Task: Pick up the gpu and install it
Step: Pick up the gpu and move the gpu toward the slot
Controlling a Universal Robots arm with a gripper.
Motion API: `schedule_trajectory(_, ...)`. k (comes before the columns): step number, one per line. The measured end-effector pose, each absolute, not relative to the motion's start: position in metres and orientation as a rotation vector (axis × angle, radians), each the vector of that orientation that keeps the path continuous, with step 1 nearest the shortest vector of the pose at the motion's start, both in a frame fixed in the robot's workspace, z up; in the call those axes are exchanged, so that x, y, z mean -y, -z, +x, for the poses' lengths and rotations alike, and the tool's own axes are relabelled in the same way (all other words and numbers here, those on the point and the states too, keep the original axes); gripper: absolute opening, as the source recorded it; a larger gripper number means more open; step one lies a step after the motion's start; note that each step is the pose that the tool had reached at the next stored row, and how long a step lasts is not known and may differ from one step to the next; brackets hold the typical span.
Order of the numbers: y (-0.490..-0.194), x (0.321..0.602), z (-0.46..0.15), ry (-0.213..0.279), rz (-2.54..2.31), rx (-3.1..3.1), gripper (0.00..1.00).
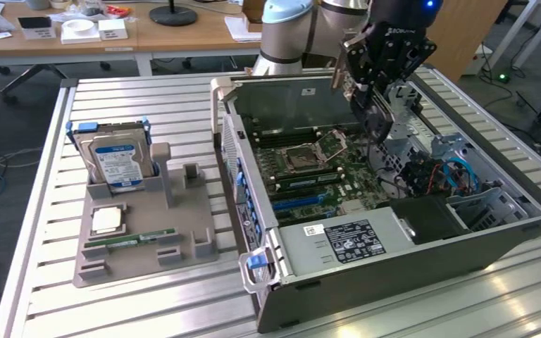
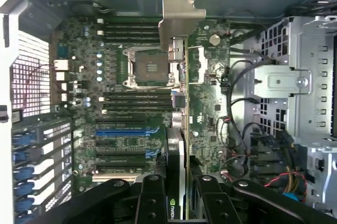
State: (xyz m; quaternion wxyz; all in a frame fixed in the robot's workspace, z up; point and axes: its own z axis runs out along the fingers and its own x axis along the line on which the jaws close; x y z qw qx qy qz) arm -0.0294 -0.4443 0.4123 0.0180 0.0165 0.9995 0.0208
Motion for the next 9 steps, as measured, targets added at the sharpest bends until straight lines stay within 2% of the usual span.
schedule_trajectory(9,-0.412,0.444,-0.003,-0.064,0.051,-3.111,0.27)
